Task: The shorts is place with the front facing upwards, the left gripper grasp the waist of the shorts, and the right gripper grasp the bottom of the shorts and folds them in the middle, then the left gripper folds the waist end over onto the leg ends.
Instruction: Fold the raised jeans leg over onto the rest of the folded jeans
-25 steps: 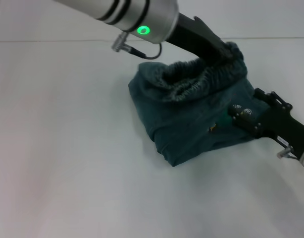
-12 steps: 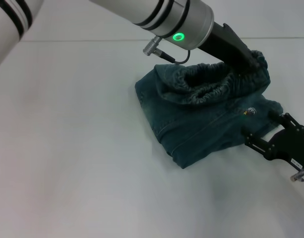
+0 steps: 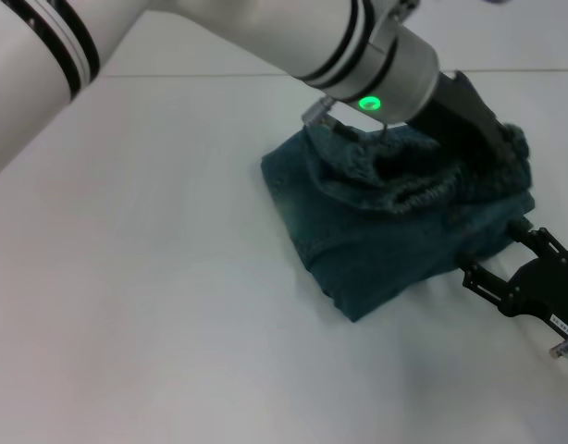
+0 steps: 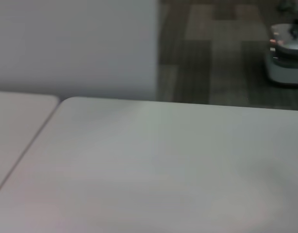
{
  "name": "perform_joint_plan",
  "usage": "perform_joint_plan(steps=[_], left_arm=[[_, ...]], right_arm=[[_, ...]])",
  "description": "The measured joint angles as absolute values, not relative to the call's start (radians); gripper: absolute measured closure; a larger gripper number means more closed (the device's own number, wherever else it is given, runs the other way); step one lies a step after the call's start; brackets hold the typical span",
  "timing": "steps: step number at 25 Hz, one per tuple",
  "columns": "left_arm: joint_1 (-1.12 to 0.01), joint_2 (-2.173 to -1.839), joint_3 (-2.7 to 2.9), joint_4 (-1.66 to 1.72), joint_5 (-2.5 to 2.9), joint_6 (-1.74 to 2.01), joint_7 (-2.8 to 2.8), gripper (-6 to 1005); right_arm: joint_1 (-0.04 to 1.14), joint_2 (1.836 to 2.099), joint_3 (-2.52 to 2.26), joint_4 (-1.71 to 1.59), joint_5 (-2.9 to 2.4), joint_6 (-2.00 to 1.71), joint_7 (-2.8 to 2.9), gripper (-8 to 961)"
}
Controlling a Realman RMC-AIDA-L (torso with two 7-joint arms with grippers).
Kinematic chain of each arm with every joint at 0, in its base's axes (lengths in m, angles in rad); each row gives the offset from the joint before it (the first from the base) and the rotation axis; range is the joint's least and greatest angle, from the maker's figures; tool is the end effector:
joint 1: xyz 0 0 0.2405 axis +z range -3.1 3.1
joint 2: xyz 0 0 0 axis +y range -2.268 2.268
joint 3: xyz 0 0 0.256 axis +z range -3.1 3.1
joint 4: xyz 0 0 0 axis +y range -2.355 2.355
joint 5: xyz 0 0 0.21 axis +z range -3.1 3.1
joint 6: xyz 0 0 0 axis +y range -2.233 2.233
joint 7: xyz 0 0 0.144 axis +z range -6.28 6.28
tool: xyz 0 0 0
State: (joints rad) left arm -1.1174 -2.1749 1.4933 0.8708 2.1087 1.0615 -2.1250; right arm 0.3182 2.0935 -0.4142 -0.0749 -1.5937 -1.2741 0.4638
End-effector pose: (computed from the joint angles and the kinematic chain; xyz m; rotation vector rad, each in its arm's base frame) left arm 0.0107 0.3904 -0.1130 -2.9695 -0.1015 -0.1224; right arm 0.3569 0.2569 -0.0485 -2.0490 0.6110 0.6489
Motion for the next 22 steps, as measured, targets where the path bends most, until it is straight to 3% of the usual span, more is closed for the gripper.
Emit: perform_joint_plan(steps=[11, 17, 22], left_arm=[[-1.104, -2.175, 1.655, 0.867, 1.904, 0.957, -1.995, 949], [-1.098, -2.175, 1.655, 0.853, 1.896, 0.884, -2.015, 812], [-1.092, -2.172, 1.624, 0.841, 1.898, 0.860, -2.015, 574]], right_arm=[[0.330, 2.096, -0.423, -0.049, -1.594, -1.275, 0.465, 42], [0.329, 2.096, -0.420, -0.039, -1.593, -1.273, 0.465, 42], [0.324, 2.095, -0.415, -0.037, -1.588, -1.269, 0.467, 42]])
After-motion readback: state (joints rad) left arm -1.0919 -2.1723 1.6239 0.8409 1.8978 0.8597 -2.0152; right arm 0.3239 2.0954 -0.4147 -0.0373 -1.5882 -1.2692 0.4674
